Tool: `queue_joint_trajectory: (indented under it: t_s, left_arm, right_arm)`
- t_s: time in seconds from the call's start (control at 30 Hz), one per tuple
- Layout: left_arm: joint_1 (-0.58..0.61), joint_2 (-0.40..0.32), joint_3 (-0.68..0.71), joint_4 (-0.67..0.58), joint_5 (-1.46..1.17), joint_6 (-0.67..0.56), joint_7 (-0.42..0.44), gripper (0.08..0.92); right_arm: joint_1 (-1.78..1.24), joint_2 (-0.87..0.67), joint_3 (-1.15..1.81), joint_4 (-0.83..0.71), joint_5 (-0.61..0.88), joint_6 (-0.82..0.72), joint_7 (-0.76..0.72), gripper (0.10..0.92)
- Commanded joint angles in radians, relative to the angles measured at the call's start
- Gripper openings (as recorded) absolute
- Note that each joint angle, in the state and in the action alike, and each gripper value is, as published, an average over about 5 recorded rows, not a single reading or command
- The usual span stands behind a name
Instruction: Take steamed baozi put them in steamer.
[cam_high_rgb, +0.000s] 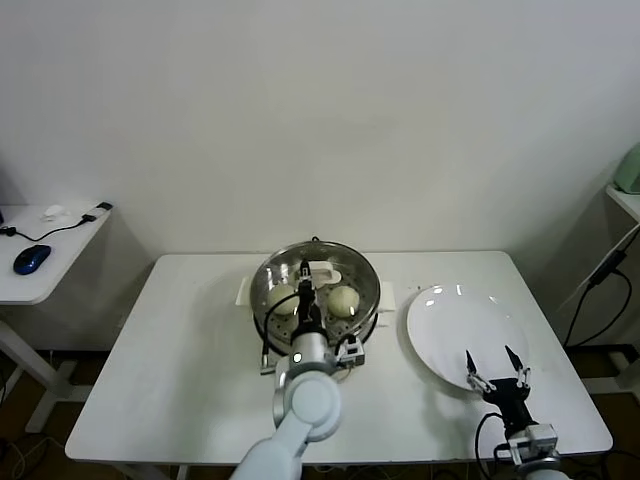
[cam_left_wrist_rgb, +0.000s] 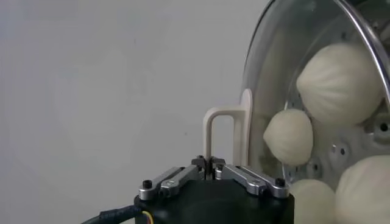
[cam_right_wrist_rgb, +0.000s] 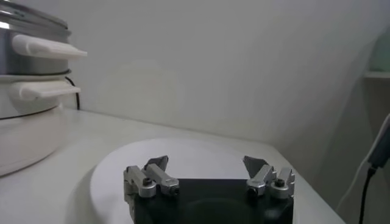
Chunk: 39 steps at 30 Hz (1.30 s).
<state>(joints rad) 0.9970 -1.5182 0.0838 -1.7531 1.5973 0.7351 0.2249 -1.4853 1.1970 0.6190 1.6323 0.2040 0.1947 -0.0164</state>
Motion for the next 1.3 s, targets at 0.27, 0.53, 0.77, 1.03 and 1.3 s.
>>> queue_joint_trajectory:
  t_s: [0.27,0.53,0.77,1.03,1.3]
  left_arm:
    - [0.015,0.016,-0.004,0.011,0.013,0.043,-0.007,0.168]
    - [0.038,0.049,0.028,-0.102,-0.055,0.042,0.018,0.387]
    - [0.095,0.129,0.044,-0.289,-0.275,-0.01,-0.034,0.586]
    - [0.252,0.163,-0.15,-0.393,-0.776,-0.356,-0.329,0.798]
    - [0.365,0.172,-0.593,-0.42,-1.529,-0.671,-0.426,0.823]
  right_arm:
    - [0.006,0.013,0.0,-0.005,-0.022,0.015,0.01,0.823]
    - [0.007,0.014,-0.004,-0.003,-0.024,0.008,0.006,0.823]
    - [0.0,0.001,-0.009,0.011,-0.005,-0.008,0.028,0.823]
    - [0.006,0.011,-0.011,0.03,0.014,0.012,0.01,0.823]
    - [0.016,0.026,-0.017,0.028,0.049,0.051,0.002,0.823]
